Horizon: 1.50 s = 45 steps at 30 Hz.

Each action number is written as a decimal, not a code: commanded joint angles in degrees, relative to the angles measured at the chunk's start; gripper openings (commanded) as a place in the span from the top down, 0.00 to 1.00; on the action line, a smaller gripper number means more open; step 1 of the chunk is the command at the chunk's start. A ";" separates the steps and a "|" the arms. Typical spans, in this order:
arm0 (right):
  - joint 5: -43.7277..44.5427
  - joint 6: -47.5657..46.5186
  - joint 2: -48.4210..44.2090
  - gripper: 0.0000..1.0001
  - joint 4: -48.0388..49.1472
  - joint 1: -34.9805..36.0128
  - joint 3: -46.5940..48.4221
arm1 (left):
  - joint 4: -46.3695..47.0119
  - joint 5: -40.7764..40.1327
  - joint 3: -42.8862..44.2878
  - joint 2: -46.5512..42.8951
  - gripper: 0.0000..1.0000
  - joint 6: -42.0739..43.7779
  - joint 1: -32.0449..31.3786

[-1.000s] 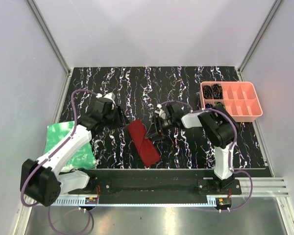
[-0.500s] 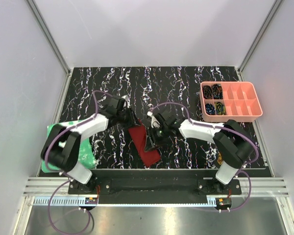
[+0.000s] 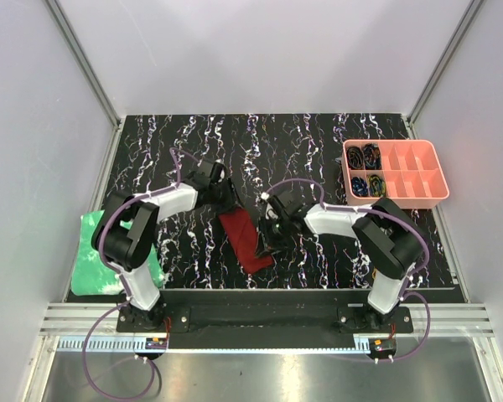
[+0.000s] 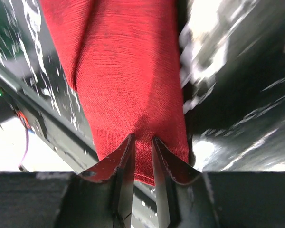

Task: Fold the napkin into a case and place the utensils inside
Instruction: Rotate the smaller rectangle-folded napkin at the center of the board, then pick up the spoon from the corner of the board.

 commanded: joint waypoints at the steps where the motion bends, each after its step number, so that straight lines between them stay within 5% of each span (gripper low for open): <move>1: 10.16 -4.68 3.17 0.70 -3.91 -5.20 2.66 | -4.76 -9.38 5.32 -5.74 0.50 2.40 -1.89; 7: 7.35 -11.80 5.45 0.68 -9.71 -14.43 8.62 | -10.92 -18.26 9.45 -16.99 0.44 5.21 -13.05; 17: 10.94 -14.97 1.87 0.45 -22.02 -18.21 17.87 | -11.54 -18.00 11.13 -24.03 0.41 9.51 -23.52; 27: 28.97 6.29 -23.09 0.00 -26.60 -29.26 3.31 | -11.98 -6.06 9.02 -29.48 0.39 10.40 -24.22; 45: 34.50 21.42 -37.44 0.07 -28.98 -53.72 -11.48 | -18.22 5.11 12.18 -31.07 0.34 15.85 -24.22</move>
